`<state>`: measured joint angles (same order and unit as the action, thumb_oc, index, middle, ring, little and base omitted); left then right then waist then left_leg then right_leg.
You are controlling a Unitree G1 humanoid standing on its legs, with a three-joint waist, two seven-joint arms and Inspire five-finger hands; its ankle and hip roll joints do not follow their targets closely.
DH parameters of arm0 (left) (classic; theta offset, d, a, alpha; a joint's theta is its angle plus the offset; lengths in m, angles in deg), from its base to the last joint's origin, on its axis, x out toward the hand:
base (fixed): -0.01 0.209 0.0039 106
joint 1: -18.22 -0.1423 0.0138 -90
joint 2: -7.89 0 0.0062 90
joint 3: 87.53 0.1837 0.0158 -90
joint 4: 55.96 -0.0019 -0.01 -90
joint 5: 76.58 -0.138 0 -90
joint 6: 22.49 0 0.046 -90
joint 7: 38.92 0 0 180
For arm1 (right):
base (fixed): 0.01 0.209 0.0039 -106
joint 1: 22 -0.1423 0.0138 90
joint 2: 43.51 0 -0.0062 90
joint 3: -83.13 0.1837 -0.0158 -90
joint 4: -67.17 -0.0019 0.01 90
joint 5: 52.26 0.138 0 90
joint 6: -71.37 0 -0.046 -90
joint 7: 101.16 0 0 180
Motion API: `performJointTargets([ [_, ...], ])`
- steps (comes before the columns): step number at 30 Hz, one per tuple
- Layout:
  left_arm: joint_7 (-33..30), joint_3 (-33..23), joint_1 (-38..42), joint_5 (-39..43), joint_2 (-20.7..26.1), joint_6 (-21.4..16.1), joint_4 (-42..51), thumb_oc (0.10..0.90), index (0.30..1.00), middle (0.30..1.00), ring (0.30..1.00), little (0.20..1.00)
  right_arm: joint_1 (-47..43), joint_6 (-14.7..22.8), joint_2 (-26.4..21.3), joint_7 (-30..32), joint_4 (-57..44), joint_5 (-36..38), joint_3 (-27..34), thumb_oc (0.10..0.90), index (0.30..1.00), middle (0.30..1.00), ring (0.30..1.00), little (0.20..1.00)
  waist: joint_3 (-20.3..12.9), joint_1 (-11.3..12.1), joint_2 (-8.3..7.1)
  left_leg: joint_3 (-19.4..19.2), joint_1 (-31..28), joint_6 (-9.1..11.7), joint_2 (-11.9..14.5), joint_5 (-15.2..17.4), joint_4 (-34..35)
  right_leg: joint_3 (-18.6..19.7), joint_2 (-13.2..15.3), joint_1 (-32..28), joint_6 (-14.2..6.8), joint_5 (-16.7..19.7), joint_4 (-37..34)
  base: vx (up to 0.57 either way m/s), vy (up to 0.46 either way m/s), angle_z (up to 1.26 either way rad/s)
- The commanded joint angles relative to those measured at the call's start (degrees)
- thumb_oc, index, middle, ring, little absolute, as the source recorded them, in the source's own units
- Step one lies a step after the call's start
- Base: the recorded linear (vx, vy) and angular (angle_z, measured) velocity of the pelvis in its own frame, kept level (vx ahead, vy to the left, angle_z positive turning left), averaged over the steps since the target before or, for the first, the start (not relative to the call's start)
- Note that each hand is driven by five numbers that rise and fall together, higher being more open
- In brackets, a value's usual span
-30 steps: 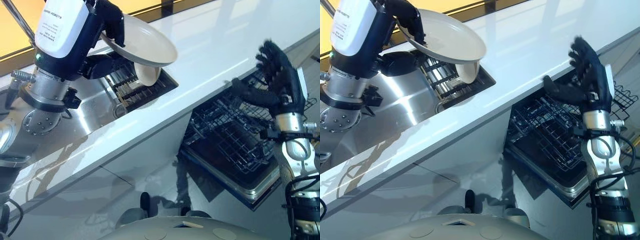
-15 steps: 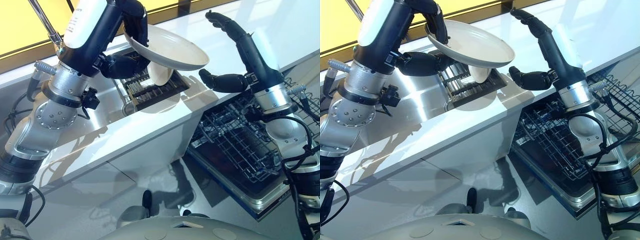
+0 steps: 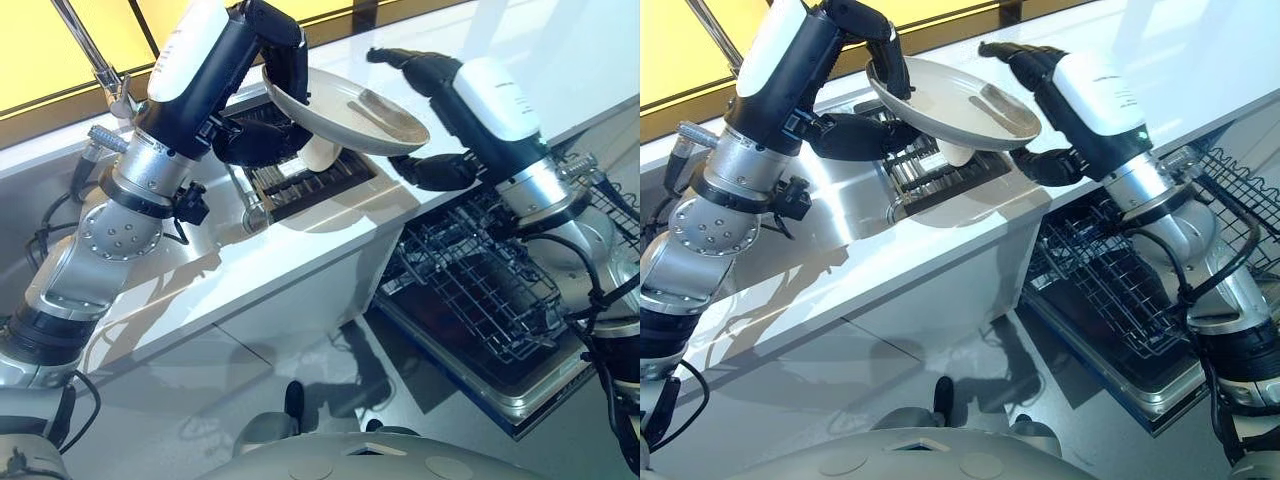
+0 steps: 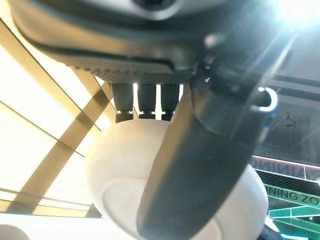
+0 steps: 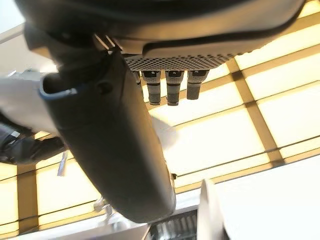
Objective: Pick up plates and place into dishwasher.
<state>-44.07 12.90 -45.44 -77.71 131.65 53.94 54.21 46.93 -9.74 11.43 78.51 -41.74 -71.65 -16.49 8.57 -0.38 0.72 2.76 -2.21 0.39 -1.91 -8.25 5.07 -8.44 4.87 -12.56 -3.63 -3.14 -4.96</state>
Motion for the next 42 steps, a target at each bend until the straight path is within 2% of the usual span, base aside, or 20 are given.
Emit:
performJointTargets([
  [1,-4.0,0.0,8.3,3.5,-1.6,-1.2,0.9,0.1,0.3,0.3,0.3,0.2,-7.5,-0.3,1.0,2.8,-3.6,3.3,-0.1,0.8,0.9,0.9,0.9,0.9,-7.1,0.5,-1.36,-2.7,-4.3,-0.2,-2.8,8.5,-0.1,0.4,-0.7,6.5,-2.7,4.8,2.6,0.0,0.0,0.0],
  [11,-4.3,0.5,8.5,2.5,-3.6,0.0,0.7,0.1,0.3,0.3,0.3,0.2,-6.2,-2.4,4.1,0.6,-3.2,6.9,-2.6,0.8,0.9,0.9,0.9,0.9,-7.4,0.4,-1.35,-2.8,-4.1,-0.2,-3.0,8.5,-0.1,0.2,-0.4,6.6,-2.9,5.2,2.1,0.0,0.0,0.0],
  [12,-4.3,0.6,8.3,2.5,-3.9,-0.1,0.7,0.1,0.3,0.3,0.3,0.2,-6.0,-2.6,4.6,1.5,-3.0,7.0,-2.8,0.69,0.806,0.806,0.806,0.79,-7.4,0.4,-1.3,-2.7,-4.1,-0.3,-3.0,8.4,-0.1,0.2,-0.4,6.6,-2.9,5.1,2.2,0.0,0.0,0.0],
  [13,-4.3,0.8,8.4,2.4,-4.1,0.2,0.7,0.1,0.3,0.3,0.3,0.2,-5.7,-2.6,5.3,2.9,-2.6,6.9,-2.9,0.1,0.3,0.3,0.3,0.2,-7.4,0.4,-1.27,-2.7,-4.2,-0.3,-3.0,8.4,-0.1,0.2,-0.4,6.6,-2.9,5.2,2.2,0.0,0.0,0.0],
  [18,-4.4,0.5,7.1,0.6,-5.3,1.0,0.9,0.1,0.3,0.3,0.3,0.2,-3.4,-2.0,8.6,8.3,-1.9,5.9,-1.7,0.1,0.3,0.3,0.3,0.2,-7.4,0.6,-1.09,-2.9,-4.1,-0.4,-3.1,8.5,-0.1,0.1,-0.3,6.7,-3.1,5.3,2.1,0.02,0.003,0.0],
  [26,-3.6,-1.2,5.2,1.3,-4.6,1.6,1.8,0.1,0.3,0.3,0.3,0.2,-1.1,-1.7,8.9,11.7,-3.3,5.5,0.6,0.1,0.3,0.3,0.3,0.2,-7.4,0.7,-0.86,-3.4,-4.3,-0.6,-3.1,8.5,-0.1,-0.4,0.1,6.8,-3.4,5.3,2.3,0.01,0.003,0.0],
  [30,-3.0,-1.7,4.1,1.5,-5.3,1.9,2.0,0.1,0.3,0.3,0.3,0.2,-0.7,-0.3,9.7,14.7,-3.1,5.9,1.3,0.1,0.3,0.3,0.3,0.2,-7.4,0.9,-0.7,-3.8,-4.4,-0.6,-3.2,8.6,-0.1,-0.8,0.6,6.8,-3.7,5.4,2.3,0.04,0.009,-0.01],
  [31,-3.0,-1.6,4.0,1.6,-5.4,1.9,2.0,0.232,0.413,0.413,0.413,0.332,-0.6,-0.2,9.8,14.9,-3.2,5.9,1.3,0.1,0.3,0.3,0.3,0.2,-7.4,0.9,-0.7,-3.8,-4.4,-0.6,-3.2,8.6,-0.1,-0.8,0.6,6.8,-3.7,5.4,2.3,0.03,0.01,0.0],
  [32,-3.0,-1.8,3.7,1.6,-5.5,2.2,2.1,0.427,0.58,0.58,0.58,0.527,-0.5,-0.3,10.1,15.5,-3.5,5.7,1.5,0.1,0.3,0.3,0.3,0.2,-7.4,1.0,-0.64,-4.0,-4.4,-0.7,-3.2,8.6,-0.1,-0.9,0.8,6.8,-3.9,5.5,2.3,0.0,0.0,0.0],
  [33,-3.0,-1.8,3.6,1.6,-5.5,2.4,2.2,0.8,0.9,0.9,0.9,0.9,-0.5,-0.3,10.1,15.6,-3.5,5.7,1.5,0.1,0.3,0.3,0.3,0.2,-7.4,1.0,-0.64,-4.0,-4.4,-0.7,-3.2,8.6,-0.1,-0.9,0.8,6.8,-3.9,5.5,2.3,0.0,0.0,0.0],
  [42,-0.9,-0.8,2.6,1.5,-4.9,2.8,1.9,0.8,0.9,0.9,0.9,0.9,0.7,-0.2,9.1,18.7,-3.2,5.9,2.5,0.1,0.3,0.3,0.3,0.2,-7.2,0.8,-0.43,-4.8,-4.5,-1.0,-3.4,8.6,-0.1,-1.6,1.8,7.4,-4.6,5.7,3.2,0.01,0.009,0.0],
])
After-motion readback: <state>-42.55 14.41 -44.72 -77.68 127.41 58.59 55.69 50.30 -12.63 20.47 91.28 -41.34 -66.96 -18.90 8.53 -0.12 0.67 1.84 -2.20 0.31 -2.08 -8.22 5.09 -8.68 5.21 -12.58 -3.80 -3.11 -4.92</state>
